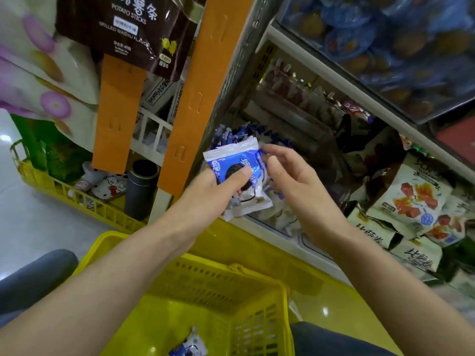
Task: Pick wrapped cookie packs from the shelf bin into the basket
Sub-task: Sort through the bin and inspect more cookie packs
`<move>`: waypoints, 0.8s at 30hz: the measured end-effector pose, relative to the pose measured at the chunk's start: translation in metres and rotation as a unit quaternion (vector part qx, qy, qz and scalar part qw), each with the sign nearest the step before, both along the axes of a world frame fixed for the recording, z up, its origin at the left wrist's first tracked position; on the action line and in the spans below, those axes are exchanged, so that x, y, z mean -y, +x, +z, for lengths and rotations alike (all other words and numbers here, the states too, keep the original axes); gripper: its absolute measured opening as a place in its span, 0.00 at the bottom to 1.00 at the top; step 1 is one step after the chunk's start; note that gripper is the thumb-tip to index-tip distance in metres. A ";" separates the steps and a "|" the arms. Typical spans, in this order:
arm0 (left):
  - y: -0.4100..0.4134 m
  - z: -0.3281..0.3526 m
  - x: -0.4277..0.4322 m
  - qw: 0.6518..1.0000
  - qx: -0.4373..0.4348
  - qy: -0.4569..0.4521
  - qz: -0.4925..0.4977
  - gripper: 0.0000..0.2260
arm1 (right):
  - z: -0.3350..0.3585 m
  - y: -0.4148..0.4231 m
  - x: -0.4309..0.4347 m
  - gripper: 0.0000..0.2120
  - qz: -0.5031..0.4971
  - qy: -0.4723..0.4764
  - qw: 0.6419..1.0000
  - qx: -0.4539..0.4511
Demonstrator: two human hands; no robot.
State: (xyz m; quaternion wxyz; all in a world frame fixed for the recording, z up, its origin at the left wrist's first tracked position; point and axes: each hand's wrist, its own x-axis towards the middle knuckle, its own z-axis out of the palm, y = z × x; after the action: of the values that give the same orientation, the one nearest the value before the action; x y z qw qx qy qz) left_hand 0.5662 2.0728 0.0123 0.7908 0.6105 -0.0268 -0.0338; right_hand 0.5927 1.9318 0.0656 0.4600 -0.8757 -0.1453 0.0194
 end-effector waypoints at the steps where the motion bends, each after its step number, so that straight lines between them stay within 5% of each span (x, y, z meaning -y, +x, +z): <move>1: 0.000 0.001 0.000 1.000 0.007 0.002 -0.010 0.10 | 0.001 0.003 0.002 0.13 0.017 0.011 0.999 -0.040; 5: -0.001 0.005 0.003 0.999 0.022 -0.026 -0.027 0.06 | 0.007 0.016 0.006 0.11 0.072 0.020 0.988 -0.133; 13: 0.009 0.001 -0.008 0.995 -0.027 -0.033 0.086 0.12 | -0.005 0.125 0.000 0.12 -0.214 0.034 0.976 -0.001; 16: 0.012 0.002 -0.009 0.995 -0.035 -0.020 0.092 0.14 | -0.021 0.166 -0.012 0.15 -0.240 0.025 0.970 0.003; 21: 0.018 0.002 -0.010 0.993 -0.063 -0.023 0.095 0.14 | -0.042 0.207 -0.021 0.21 -0.135 -0.143 0.979 -0.045; 24: 0.021 0.006 -0.008 0.992 -0.076 -0.055 0.085 0.16 | -0.040 0.217 -0.017 0.21 -0.085 -0.274 0.955 -0.071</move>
State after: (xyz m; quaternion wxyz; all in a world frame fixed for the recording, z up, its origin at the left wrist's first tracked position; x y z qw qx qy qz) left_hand 0.5875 2.0803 0.0179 0.8227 0.5622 0.0839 -0.0116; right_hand 0.8092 1.9486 0.0258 0.2110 -0.9737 -0.0266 0.0813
